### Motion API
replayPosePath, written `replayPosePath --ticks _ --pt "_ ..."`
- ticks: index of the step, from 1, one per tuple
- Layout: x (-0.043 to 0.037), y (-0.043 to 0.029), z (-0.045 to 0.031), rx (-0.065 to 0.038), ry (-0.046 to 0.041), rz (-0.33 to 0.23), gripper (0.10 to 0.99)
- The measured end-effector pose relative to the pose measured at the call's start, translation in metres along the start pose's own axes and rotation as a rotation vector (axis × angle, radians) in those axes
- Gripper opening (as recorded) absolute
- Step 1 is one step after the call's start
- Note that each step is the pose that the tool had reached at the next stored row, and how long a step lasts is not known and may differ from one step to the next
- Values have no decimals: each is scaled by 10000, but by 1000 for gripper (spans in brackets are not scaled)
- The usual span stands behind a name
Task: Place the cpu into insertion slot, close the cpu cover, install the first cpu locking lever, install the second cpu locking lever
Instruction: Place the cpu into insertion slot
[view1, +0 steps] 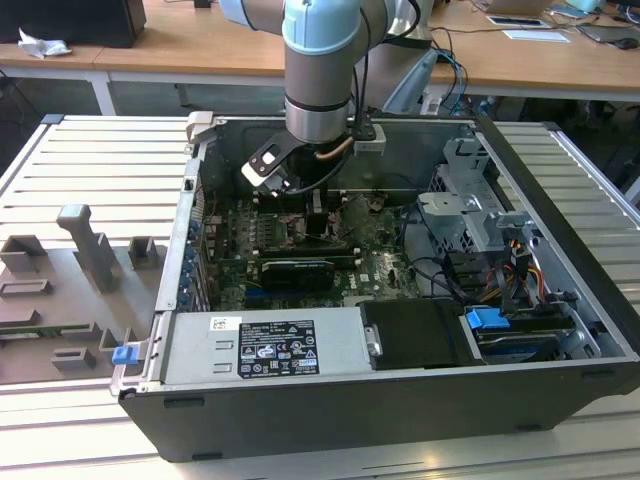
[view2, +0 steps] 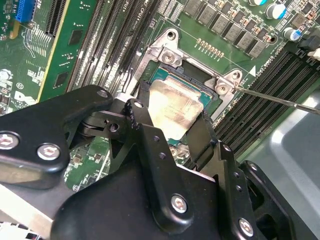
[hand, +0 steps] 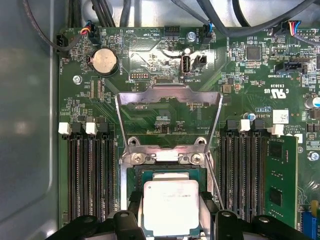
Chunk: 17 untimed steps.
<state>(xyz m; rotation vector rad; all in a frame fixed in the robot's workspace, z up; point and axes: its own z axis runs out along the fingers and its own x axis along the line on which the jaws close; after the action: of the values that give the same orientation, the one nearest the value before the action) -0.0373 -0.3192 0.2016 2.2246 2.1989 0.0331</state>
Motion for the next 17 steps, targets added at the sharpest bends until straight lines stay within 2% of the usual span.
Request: replayPosePath --ticks 1,2,7,11,12,17 --pt "0 0 1 -2 3 0 537" --pt "0 0 1 -1 2 0 612" --pt "0 2 -3 1 -1 0 612" --pt "1 4 -67 -1 1 0 612" --pt "1 4 -84 -1 1 0 596" --pt "1 8 -144 4 0 0 286"
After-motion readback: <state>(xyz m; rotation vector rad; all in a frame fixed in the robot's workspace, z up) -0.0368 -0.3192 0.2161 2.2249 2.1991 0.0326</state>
